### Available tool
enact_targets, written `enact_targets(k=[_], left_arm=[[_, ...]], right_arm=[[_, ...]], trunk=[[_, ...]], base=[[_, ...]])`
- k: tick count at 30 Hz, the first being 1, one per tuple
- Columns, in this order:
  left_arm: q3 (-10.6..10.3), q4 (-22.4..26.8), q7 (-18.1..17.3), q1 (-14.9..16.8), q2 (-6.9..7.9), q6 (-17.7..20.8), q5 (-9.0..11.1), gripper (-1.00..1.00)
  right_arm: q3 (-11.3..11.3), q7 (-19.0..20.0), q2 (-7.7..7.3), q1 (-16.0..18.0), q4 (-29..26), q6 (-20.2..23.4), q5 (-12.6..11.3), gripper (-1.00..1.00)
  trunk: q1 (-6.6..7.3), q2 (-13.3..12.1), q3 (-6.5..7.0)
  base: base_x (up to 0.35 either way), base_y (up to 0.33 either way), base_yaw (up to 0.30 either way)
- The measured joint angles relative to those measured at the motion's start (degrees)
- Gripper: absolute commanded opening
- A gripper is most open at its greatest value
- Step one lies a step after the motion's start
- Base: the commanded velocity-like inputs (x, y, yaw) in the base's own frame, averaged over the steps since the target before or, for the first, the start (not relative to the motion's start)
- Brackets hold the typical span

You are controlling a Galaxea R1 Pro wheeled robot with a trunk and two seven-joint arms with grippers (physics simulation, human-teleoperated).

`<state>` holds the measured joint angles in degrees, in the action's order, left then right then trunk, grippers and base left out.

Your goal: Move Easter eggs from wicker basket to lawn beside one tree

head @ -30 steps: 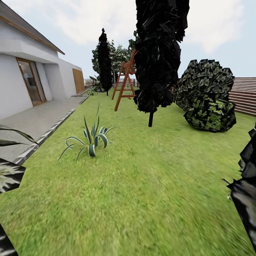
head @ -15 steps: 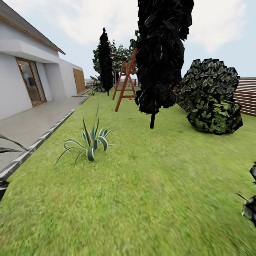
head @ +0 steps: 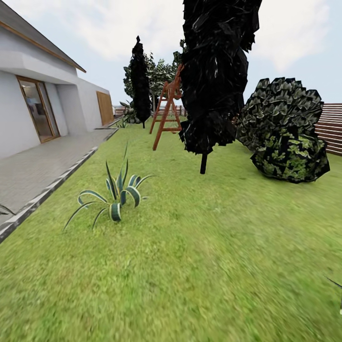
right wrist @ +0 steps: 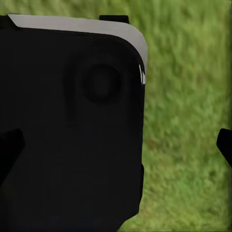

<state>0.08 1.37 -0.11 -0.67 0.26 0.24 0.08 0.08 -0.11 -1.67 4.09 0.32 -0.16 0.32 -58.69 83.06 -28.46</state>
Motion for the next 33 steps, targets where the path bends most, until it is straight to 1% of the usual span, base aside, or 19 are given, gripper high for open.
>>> enact_targets(k=[4,16,33], left_arm=[[0.00,0.00,0.00,0.00,0.00,0.00,0.00,1.00],[0.00,0.00,0.00,0.00,0.00,0.00,0.00,1.00],[0.00,-0.01,0.01,0.00,0.00,0.00,0.00,1.00]], right_arm=[[0.00,-0.04,0.02,0.00,0.00,0.00,0.00,1.00],[-0.08,-0.25,0.09,0.00,0.00,0.00,0.00,1.00],[-0.01,-0.15,0.00,0.00,0.03,0.00,0.00,1.00]], trunk=[[0.00,0.00,0.00],[0.00,0.00,0.00],[0.00,0.00,0.00]], base=[[0.336,-0.086,0.060],[0.336,-0.086,0.219],[0.336,-0.086,0.008]])
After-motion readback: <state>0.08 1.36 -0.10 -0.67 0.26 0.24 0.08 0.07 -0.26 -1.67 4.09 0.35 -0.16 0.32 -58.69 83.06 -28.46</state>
